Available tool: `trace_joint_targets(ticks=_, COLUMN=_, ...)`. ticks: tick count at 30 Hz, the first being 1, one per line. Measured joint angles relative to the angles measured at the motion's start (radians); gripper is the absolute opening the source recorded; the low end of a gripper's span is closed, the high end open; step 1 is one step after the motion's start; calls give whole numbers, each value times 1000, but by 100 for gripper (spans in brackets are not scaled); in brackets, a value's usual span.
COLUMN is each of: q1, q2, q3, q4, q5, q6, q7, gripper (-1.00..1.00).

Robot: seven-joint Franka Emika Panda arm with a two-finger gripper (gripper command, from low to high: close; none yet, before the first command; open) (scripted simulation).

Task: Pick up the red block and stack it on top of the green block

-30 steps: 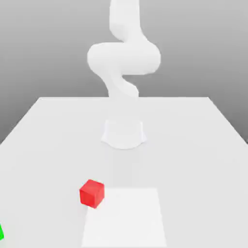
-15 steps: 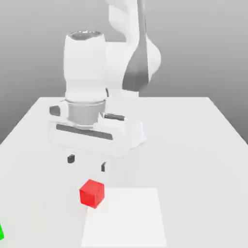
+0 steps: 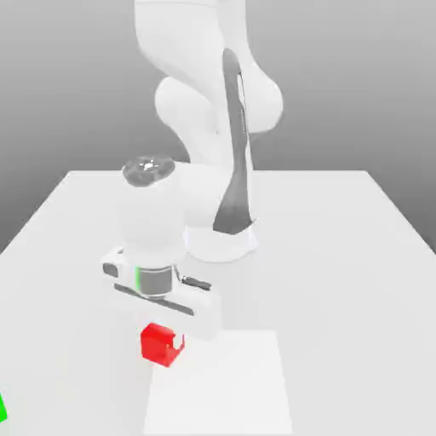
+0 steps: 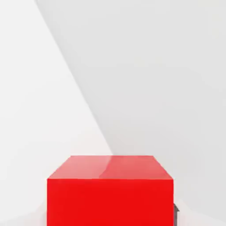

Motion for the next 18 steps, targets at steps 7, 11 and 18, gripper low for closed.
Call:
trace_joint_targets(ticks=7, q1=7, q2=-198, q3=-23, q4=-3, q5=-38, q6=-195, q7=39, gripper=-100)
trace_joint_targets(ticks=11, q1=-26, q2=-142, q3=-70, q4=126, q5=-6, q6=-268, q7=73, gripper=-100)
trace_joint_targets(ticks=18, q1=-98, q2=-5, q3=-126, q4=379, q5=41, q6=-389, q7=149, gripper=-100)
